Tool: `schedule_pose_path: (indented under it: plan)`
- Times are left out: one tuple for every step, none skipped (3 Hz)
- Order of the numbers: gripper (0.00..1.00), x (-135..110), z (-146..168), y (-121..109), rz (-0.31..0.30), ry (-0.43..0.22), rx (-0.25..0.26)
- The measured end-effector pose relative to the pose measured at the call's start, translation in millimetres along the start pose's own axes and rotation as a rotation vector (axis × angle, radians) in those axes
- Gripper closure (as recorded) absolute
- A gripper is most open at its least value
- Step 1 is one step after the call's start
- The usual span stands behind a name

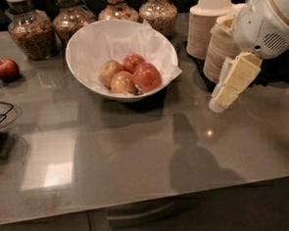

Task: Pick apple from white bowl

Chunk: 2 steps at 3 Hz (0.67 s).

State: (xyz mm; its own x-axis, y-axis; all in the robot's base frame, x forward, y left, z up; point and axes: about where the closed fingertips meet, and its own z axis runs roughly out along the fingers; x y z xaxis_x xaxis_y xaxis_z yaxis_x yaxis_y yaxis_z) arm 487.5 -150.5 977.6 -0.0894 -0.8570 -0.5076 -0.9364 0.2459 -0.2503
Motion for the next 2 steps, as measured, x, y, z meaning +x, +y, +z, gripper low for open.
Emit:
schedule_pose_path:
  plan:
    - [0.0,-31,9,-3,-0.041,-0.103,-0.034]
    - [0.02,-47,24,-6,-0.078,-0.144,-0.055]
